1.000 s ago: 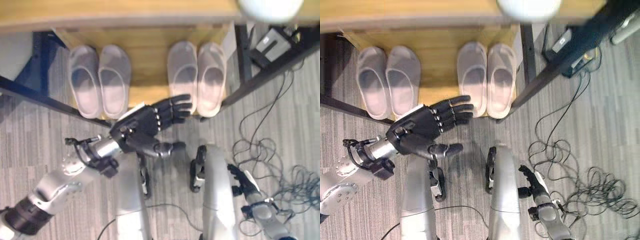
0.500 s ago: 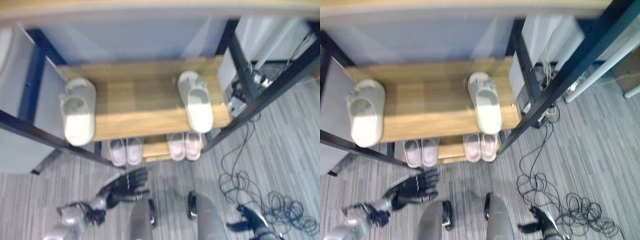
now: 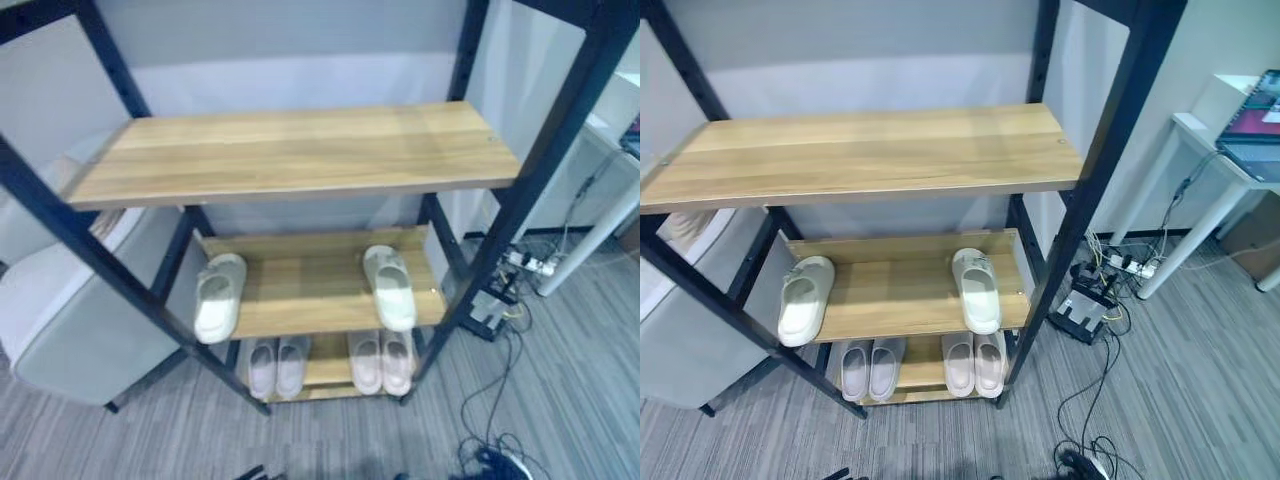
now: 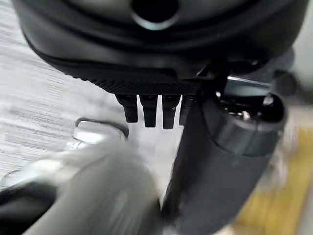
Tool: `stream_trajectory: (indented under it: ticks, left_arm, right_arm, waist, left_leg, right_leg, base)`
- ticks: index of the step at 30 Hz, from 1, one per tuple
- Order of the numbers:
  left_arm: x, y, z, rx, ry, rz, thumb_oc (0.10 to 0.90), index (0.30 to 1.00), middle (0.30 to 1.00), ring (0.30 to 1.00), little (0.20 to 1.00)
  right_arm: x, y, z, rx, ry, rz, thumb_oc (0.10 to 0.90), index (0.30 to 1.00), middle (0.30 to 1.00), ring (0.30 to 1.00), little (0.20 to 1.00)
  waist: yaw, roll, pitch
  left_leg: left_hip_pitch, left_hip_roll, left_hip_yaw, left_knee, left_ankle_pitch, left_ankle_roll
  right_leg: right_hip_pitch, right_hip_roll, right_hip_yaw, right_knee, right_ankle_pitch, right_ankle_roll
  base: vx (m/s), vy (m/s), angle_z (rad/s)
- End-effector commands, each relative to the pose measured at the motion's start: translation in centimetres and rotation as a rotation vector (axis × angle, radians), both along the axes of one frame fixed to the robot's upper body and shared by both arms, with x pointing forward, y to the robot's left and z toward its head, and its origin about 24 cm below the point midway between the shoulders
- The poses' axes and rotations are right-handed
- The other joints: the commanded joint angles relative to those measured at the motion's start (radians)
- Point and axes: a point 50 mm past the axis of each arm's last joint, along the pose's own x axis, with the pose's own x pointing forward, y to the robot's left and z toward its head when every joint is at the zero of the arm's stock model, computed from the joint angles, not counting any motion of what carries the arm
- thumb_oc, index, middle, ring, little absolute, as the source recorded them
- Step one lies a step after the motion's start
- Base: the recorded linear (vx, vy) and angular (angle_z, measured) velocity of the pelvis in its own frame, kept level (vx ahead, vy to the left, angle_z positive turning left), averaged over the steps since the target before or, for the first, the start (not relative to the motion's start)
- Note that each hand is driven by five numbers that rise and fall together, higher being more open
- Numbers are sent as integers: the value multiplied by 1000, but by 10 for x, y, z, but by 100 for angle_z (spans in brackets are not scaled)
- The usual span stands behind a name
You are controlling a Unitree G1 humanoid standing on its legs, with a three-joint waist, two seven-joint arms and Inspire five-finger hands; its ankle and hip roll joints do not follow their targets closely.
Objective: Arrange the slippers neatly on the shoe rack.
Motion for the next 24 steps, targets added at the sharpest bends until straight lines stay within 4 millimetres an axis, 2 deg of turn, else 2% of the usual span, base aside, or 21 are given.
stream_trajectory:
  ticks: [1,2,3,4,5,6,7,8,9,10,11,13,14,15,16,17,18,20,23,24]
  left_arm:
    - [-20,35,9,231,94,-92,800,900,900,900,900]
    - [-31,36,7,287,198,-173,800,900,900,900,900]
    - [-30,36,7,316,232,-234,800,900,900,900,900]
    - [-31,32,6,323,244,-286,800,900,900,900,900]
    - [-31,32,6,323,244,-286,800,900,900,900,900]
    - [-25,20,3,331,241,-386,800,900,900,900,900]
    - [-25,20,3,331,241,-386,800,900,900,900,900]
    - [-19,14,1,321,226,-414,800,900,900,900,900]
    - [-8,1,-1,301,186,-444,800,900,900,900,900]
    - [3,-3,-1,304,150,-468,800,900,900,900,900]
    - [3,-3,-1,304,150,-468,800,900,900,900,900]
    - [17,-7,1,299,95,-492,800,900,900,900,900]
    - [31,-12,3,297,40,-538,800,900,900,900,900]
    - [43,-18,5,293,-5,-593,800,900,900,900,900]
    - [40,-12,6,300,4,-587,800,900,900,900,900]
    - [47,-6,10,318,-33,-567,800,900,900,900,900]
    - [41,-2,10,307,-28,-535,800,900,900,900,900]
    - [28,-1,8,300,-6,-559,800,900,900,900,900]
    - [9,-2,4,270,51,-605,800,900,900,900,900]
    - [9,-2,4,269,50,-605,800,900,900,900,900]
  right_arm:
    - [30,-15,21,-100,-150,-2,800,900,900,900,900]
    - [52,-2,29,-91,-225,50,800,900,900,900,900]
    - [62,5,33,-87,-251,74,800,900,900,900,900]
    - [74,15,37,-79,-281,124,800,900,900,900,900]
    - [74,15,37,-80,-281,124,800,900,900,900,900]
    - [89,35,43,-63,-324,219,800,900,900,900,900]
    - [89,35,43,-64,-324,219,800,900,900,900,900]
    - [93,44,45,-57,-335,267,800,900,900,900,900]
    - [96,59,45,-46,-338,355,800,900,900,900,900]
    - [100,68,49,-36,-359,409,800,900,900,900,900]
    - [100,68,49,-36,-359,409,800,900,900,900,900]
    - [103,81,52,-11,-377,487,800,900,900,900,900]
    - [109,92,61,-4,-420,575,800,900,900,900,900]
    - [109,98,62,-29,-415,667,800,900,900,900,900]
    - [152,104,148,-75,-736,781,800,900,900,900,900]
    - [133,85,174,-71,-816,805,800,900,900,900,900]
    - [109,68,187,-108,-839,856,800,900,900,900,900]
    - [82,57,212,-166,-884,964,800,900,900,900,900]
    - [79,61,241,-262,-968,1091,800,900,900,900,900]
    - [79,61,241,-263,-968,1092,800,900,900,900,900]
  waist:
    - [6,-39,20]
    - [10,-45,16]
    - [10,-49,16]
    - [15,-48,15]
    - [17,-48,16]
    - [20,-41,10]
    - [21,-41,10]
    - [22,-37,6]
    - [30,-28,4]
    - [32,-27,1]
    - [32,-27,1]
    - [35,-28,-3]
    - [33,-26,-2]
    - [35,-22,-9]
    - [27,-32,-16]
    - [12,-37,-23]
    - [-4,-36,-23]
    - [-18,-31,-29]
    - [-12,-21,-40]
    - [-14,-21,-41]
  left_leg:
    - [42,-20,-15,-62,60,-20]
    - [46,-57,-38,-59,44,3]
    - [52,-65,-27,-63,37,12]
    - [47,-75,-25,-59,31,24]
    - [47,-74,-23,-58,30,24]
    - [53,-84,-27,-73,26,43]
    - [54,-83,-26,-74,26,43]
    - [63,-83,-14,-84,24,49]
    - [83,-81,3,-105,21,60]
    - [92,-84,9,-117,22,65]
    - [93,-84,8,-118,23,65]
    - [109,-93,2,-139,28,71]
    - [108,-97,-1,-142,31,74]
    - [112,-97,-8,-145,29,73]
    - [112,-99,-10,-150,36,72]
    - [109,-96,-6,-156,42,70]
    - [121,-90,0,-166,41,68]
    - [128,-79,1,-181,50,61]
    - [135,-60,-12,-218,70,51]
    - [135,-59,-14,-221,72,51]
  right_leg:
    - [36,-65,87,-67,114,86]
    - [28,-84,123,-62,157,97]
    - [22,-91,151,-62,183,100]
    - [16,-91,174,-71,191,100]
    - [15,-91,176,-71,192,101]
    - [5,-80,195,-70,183,95]
    - [5,-79,196,-69,183,95]
    - [1,-74,196,-68,177,94]
    - [-2,-69,165,-65,160,93]
    - [-1,-72,147,-67,160,98]
    - [0,-72,146,-68,160,98]
    - [7,-79,144,-83,187,109]
    - [8,-73,166,-105,184,109]
    - [27,-71,173,-128,161,109]
    - [26,-73,183,-131,169,110]
    - [19,-72,193,-131,169,112]
    - [25,-67,196,-139,163,113]
    - [32,-59,194,-148,150,113]
    - [46,-47,180,-161,129,110]
    - [45,-47,178,-162,129,110]
  base:
    - [41,279,-34]
    - [31,270,-28]
    - [23,351,-22]
    - [-5,164,-30]
    - [-19,200,-54]
    - [-9,117,-73]
    - [3,168,-74]
    - [23,127,-53]
    - [34,147,-42]
    - [22,94,-51]
    - [18,27,-68]
    - [2,23,-39]
    - [0,0,0]
    - [-2,-16,4]
    - [19,-55,14]
    - [36,-61,43]
    - [40,-65,45]
    - [38,-69,10]
    - [34,-63,-36]
    - [16,-39,-34]
